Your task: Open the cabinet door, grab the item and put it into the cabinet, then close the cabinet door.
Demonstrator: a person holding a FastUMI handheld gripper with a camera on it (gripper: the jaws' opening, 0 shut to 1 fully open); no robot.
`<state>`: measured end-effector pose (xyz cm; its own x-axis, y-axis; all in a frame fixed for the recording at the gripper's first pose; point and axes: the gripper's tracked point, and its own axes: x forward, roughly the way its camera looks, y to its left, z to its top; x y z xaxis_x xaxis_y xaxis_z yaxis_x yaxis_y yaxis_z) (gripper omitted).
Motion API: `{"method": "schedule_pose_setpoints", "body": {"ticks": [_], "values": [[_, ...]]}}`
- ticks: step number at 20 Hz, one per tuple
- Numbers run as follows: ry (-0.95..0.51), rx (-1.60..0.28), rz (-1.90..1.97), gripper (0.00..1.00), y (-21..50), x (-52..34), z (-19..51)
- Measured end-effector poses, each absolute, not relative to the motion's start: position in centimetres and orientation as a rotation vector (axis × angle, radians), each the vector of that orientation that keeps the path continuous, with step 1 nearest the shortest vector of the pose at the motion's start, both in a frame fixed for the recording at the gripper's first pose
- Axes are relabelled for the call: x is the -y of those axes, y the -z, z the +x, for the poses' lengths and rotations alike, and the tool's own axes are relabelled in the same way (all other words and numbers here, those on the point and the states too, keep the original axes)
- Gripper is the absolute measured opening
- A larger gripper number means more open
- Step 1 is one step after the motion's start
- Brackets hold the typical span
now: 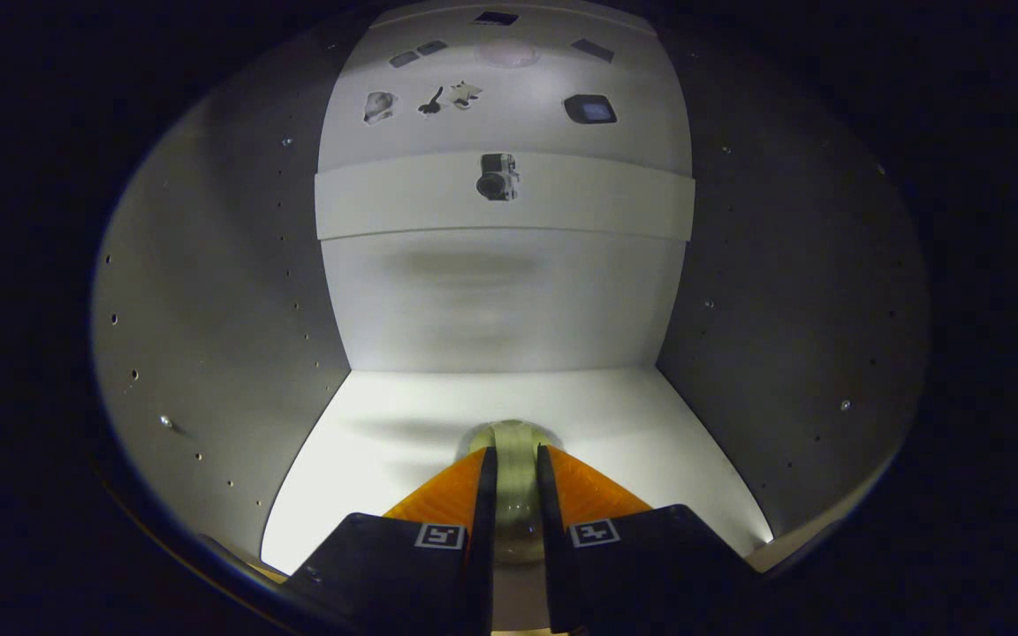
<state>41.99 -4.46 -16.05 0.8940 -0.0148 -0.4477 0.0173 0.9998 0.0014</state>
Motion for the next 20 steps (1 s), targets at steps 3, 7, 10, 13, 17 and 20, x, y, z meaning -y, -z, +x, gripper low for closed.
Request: {"method": "schedule_pose_setpoints", "body": {"ticks": [3,7,10,13,17,20], "values": [[0.046,-0.393,0.034,0.3,13.0,4.9,41.4],[0.05,-0.26,0.011,0.3,6.6,5.0,37.4],[0.052,-0.178,-0.012,0.29,2.1,5.0,31.9],[0.066,-0.14,-0.022,0.29,-0.4,5.2,26.3],[0.065,-0.09,-0.023,0.29,-2.1,5.0,18.8],[0.039,-0.036,0.005,0.27,-2.8,5.1,12.3]]}}
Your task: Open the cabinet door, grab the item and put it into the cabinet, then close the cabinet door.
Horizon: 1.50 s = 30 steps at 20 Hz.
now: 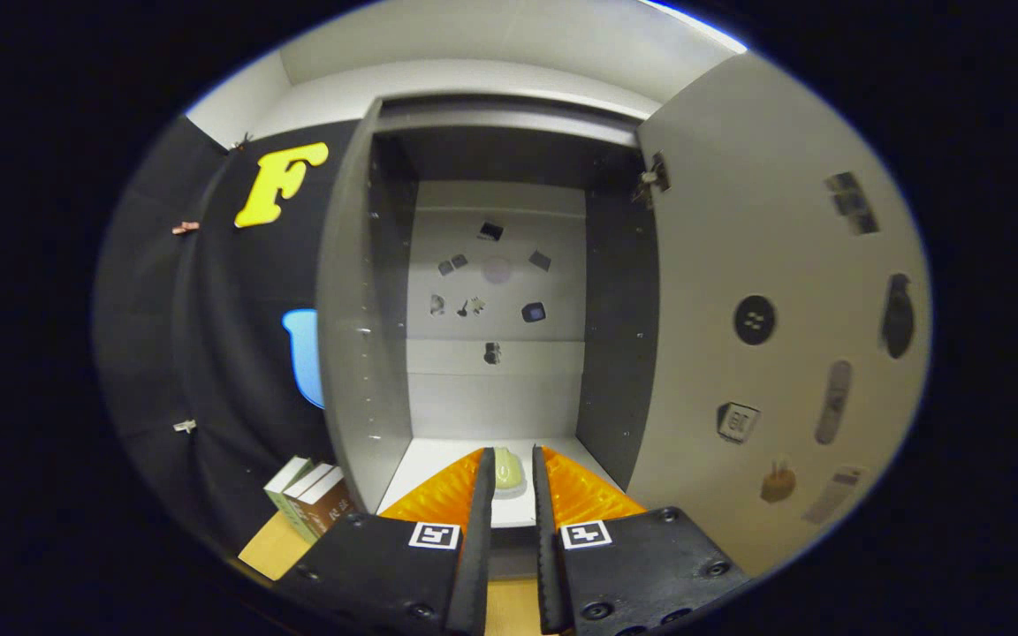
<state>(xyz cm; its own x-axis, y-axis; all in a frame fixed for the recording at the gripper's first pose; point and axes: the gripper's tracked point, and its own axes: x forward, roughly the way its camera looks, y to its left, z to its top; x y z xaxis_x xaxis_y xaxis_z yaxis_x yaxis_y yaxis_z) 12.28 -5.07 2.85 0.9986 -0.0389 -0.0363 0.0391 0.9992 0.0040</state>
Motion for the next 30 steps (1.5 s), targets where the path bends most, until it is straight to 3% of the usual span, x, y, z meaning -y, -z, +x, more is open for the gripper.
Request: {"method": "schedule_pose_setpoints", "body": {"ticks": [4,13,18,22,30], "values": [[0.11,-0.028,-0.003,0.27,-2.9,8.3,4.2],[0.288,0.039,0.011,0.84,-6.0,20.0,-8.6],[0.329,0.044,0.067,0.89,-6.2,28.9,-10.8],[0.217,0.026,0.035,0.95,-5.1,31.7,-9.4],[0.031,0.01,0.062,0.96,-4.5,32.2,-3.8]]}}
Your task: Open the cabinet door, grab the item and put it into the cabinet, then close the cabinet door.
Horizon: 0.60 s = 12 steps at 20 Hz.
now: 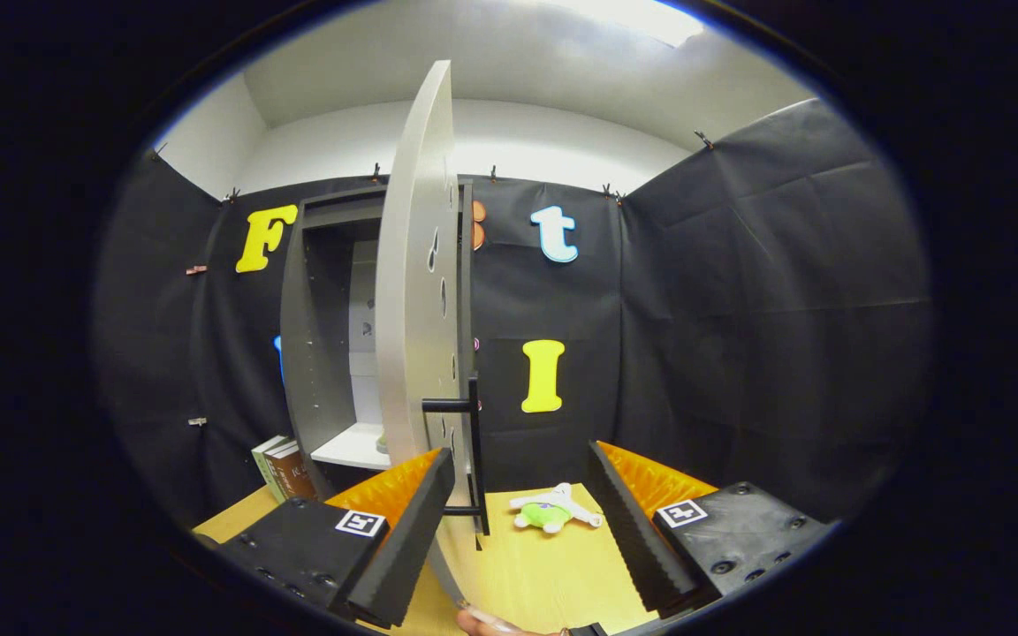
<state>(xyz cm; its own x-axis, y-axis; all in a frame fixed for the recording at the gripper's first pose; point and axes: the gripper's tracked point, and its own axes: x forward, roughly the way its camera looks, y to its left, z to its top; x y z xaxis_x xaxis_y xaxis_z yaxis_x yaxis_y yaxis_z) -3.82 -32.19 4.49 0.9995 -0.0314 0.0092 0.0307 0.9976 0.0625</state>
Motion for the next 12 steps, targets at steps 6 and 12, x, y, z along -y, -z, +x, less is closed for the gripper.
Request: {"method": "schedule_pose_setpoints", "body": {"ticks": [6,12], "values": [[-0.004,-0.008,0.106,0.96,-3.7,29.9,-3.6],[-0.099,-0.005,0.071,0.96,-3.6,21.8,-3.1]]}}
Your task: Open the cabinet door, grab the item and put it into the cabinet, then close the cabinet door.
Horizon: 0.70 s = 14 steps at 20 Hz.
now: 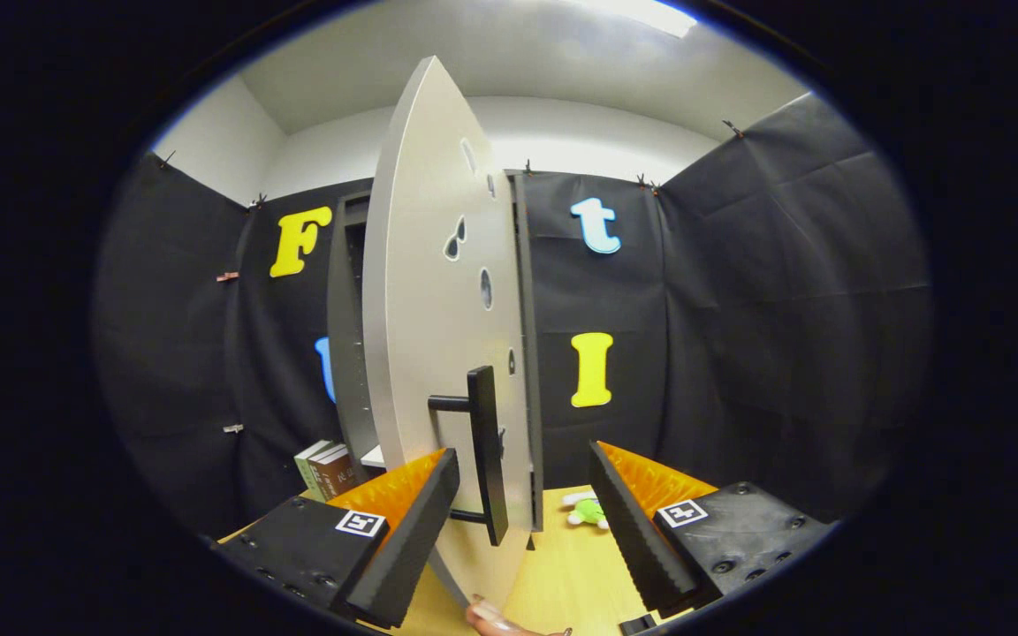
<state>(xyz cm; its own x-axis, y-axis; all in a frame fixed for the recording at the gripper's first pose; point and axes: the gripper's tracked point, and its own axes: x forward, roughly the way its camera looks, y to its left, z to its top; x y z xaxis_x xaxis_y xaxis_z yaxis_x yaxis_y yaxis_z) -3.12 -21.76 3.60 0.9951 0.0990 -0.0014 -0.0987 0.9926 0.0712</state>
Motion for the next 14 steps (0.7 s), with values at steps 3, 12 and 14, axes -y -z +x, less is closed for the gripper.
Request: {"method": "schedule_pose_setpoints", "body": {"ticks": [3,12,14], "values": [[-0.151,-0.005,0.066,0.96,-3.5,17.2,-2.0],[-0.24,-0.065,0.076,0.97,-0.8,7.3,1.3],[-0.217,-0.056,0.049,0.98,-0.7,6.9,1.7]]}}
